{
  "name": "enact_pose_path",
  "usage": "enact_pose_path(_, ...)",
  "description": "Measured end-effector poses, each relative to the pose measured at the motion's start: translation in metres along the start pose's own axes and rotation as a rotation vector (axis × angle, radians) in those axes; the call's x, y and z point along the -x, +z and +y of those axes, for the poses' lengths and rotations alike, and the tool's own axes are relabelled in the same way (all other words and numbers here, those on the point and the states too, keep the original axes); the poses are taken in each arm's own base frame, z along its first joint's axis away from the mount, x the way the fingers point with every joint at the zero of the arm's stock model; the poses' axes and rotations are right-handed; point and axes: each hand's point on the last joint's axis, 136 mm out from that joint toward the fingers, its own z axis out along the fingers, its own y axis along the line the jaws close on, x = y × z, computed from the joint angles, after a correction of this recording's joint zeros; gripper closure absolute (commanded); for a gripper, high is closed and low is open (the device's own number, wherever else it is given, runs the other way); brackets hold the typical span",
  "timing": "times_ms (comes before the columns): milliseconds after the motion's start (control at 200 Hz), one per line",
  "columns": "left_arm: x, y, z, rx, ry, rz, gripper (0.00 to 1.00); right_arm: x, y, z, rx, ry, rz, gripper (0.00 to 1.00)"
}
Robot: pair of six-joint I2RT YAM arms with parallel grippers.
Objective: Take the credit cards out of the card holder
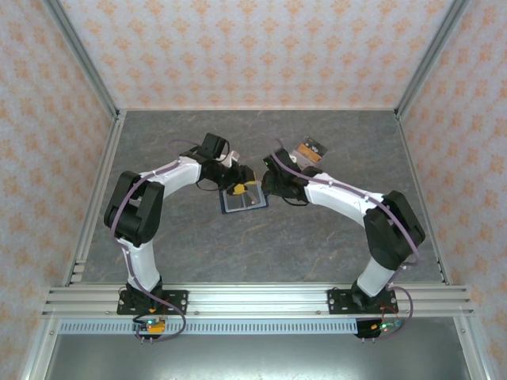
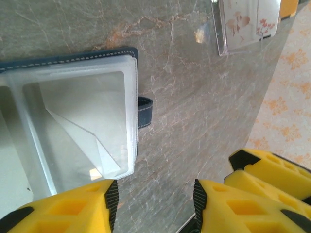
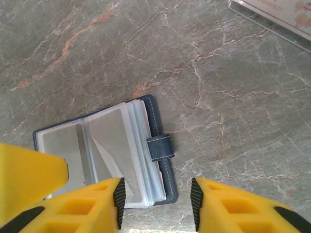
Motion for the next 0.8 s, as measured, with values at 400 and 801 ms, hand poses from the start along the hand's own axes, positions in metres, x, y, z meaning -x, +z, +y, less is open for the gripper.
enact_pose_path(400, 0.017, -0.009, 0.035, 0.092, -0.067, -0.071, 0.73, -0.017, 0.042, 0.039, 0.053, -0.079, 0.138, 0.70)
enact_pose_path(801, 0.014, 0.010, 0.067, 0.163, -0.125, -0.030, 0.76, -0.039, 0.062, 0.026, -0.003, -0.095, 0.232, 0.65)
